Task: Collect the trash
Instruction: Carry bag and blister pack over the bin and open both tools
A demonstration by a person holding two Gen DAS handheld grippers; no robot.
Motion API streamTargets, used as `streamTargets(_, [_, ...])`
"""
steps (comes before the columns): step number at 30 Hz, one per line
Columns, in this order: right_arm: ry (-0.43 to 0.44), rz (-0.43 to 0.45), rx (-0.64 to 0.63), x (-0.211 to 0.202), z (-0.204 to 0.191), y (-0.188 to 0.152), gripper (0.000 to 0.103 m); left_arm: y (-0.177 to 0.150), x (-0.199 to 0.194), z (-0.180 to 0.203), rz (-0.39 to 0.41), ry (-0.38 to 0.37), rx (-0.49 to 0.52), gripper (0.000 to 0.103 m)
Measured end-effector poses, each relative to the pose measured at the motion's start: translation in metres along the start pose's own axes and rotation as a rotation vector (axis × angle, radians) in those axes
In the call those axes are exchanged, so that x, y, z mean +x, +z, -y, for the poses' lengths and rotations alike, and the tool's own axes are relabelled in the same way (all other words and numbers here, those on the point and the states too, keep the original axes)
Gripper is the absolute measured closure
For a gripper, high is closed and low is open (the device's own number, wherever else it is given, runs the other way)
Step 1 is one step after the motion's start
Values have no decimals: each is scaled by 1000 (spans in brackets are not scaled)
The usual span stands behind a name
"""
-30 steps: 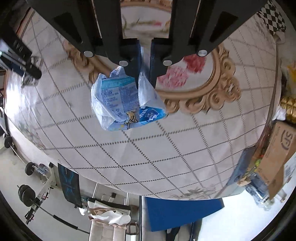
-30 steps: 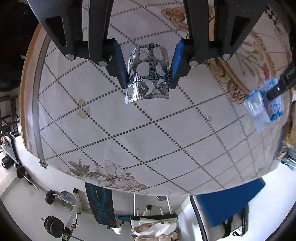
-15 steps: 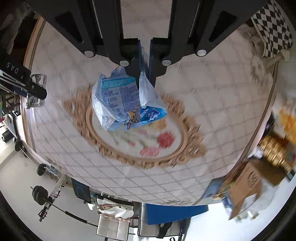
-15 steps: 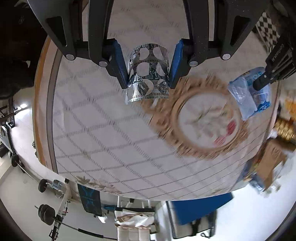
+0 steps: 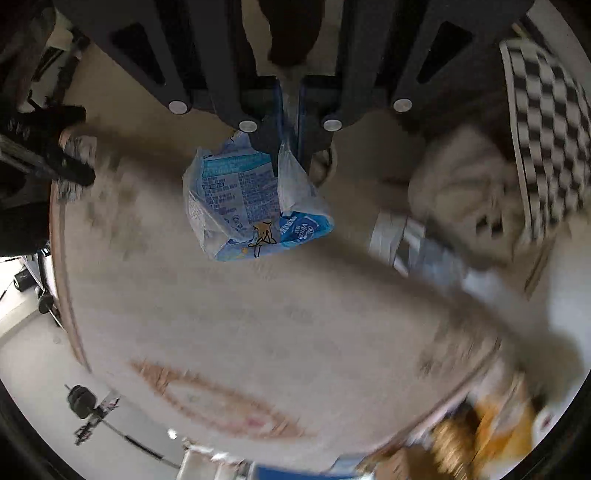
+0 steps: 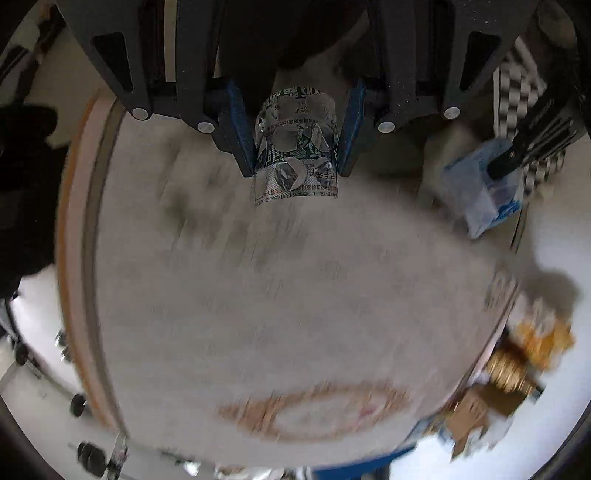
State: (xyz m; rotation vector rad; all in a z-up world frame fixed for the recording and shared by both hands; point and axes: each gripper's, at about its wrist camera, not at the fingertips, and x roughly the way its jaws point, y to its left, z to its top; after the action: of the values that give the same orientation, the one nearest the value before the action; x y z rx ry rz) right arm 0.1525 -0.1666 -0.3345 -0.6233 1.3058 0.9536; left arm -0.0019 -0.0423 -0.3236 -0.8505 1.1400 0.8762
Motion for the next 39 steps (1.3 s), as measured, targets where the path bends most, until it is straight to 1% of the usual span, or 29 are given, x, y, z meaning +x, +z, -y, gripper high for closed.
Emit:
streamTargets(1, [12, -24, -1, 8, -4, -17, 57, -19, 11, -12, -38, -2, -20, 99])
streamTargets(2, [23, -49, -3, 18, -8, -33, 57, -30, 18, -17, -54, 0, -28, 99])
streamTargets(3, [32, -78, -6, 33, -12, -53, 57, -45, 34, -27, -86, 6, -47, 99])
streamTargets(4, [34, -99, -12, 46, -15, -66, 57, -53, 46, -34, -109, 5, -60, 99])
streamTargets(6, [26, -154, -33, 85, -22, -90, 57, -66, 79, -45, -158, 2, -89, 99])
streamTargets(9, [0, -213, -63, 145, -27, -114, 57, -77, 152, -58, -236, -6, -137, 98])
streamTargets(10, [-4, -228, -61, 171, -26, -121, 57, -80, 168, -61, -250, -11, -144, 97])
streamTargets(12, [-12, -243, -48, 213, -22, -125, 57, -79, 217, -65, -279, -11, -158, 96])
streamTargets(14, [-25, -243, -25, 256, -13, -125, 57, -74, 265, -66, -309, -28, -158, 95])
streamTargets(16, [-42, -238, 2, 301, -2, -121, 57, -69, 312, -64, -326, -45, -140, 94])
streamTargets(18, [-49, -234, 19, 335, 7, -111, 57, -65, 356, -61, -369, -67, -108, 93])
streamTargets(20, [-60, -226, 4, 369, 15, -101, 57, -62, 384, -62, -391, -87, -105, 92])
streamTargets(21, [-63, -223, -9, 385, 17, -96, 57, -60, 404, -63, -408, -92, -101, 92])
streamTargets(23, [-63, -215, -38, 416, 22, -90, 55, -60, 422, -68, -419, -107, -100, 92])
streamTargets(24, [-61, -215, -48, 425, 23, -86, 54, -59, 432, -70, -427, -109, -98, 92])
streamTargets(25, [-63, -215, -62, 438, 25, -84, 52, -59, 442, -72, -422, -112, -98, 92])
streamTargets(26, [-60, -216, -69, 447, 26, -80, 48, -60, 446, -73, -420, -109, -97, 85])
streamTargets(27, [-51, -214, -75, 458, 25, -77, 48, -60, 447, -75, -420, -106, -98, 79])
streamTargets(28, [-45, -209, -80, 465, 24, -75, 44, -62, 449, -77, -417, -109, -105, 56])
streamTargets(29, [-34, -202, -89, 472, 25, -73, 41, -63, 448, -80, -413, -114, -109, 24])
streamTargets(30, [-26, -201, -92, 478, 22, -70, 40, -65, 448, -83, -406, -112, -115, 12])
streamTargets(31, [-19, -204, -95, 483, 21, -69, 38, -68, 447, -85, -401, -100, -119, 6])
streamTargets(32, [0, -202, -95, 486, 20, -67, 34, -70, 445, -88, -402, -82, -122, 6])
streamTargets(33, [24, -199, -96, 488, 18, -66, 34, -72, 444, -90, -402, -70, -124, 6])
streamTargets(34, [43, -200, -100, 488, 16, -65, 31, -75, 438, -94, -396, -42, -125, 6])
streamTargets(35, [54, -213, -114, 490, 13, -64, 21, -77, 435, -96, -391, -27, -124, 6])
streamTargets(37, [27, -212, -132, 487, 7, -66, 0, -84, 421, -102, -363, 28, -123, 6])
streamTargets(39, [-16, -197, -150, 476, 3, -69, 0, -88, 408, -105, -339, 78, -114, 6])
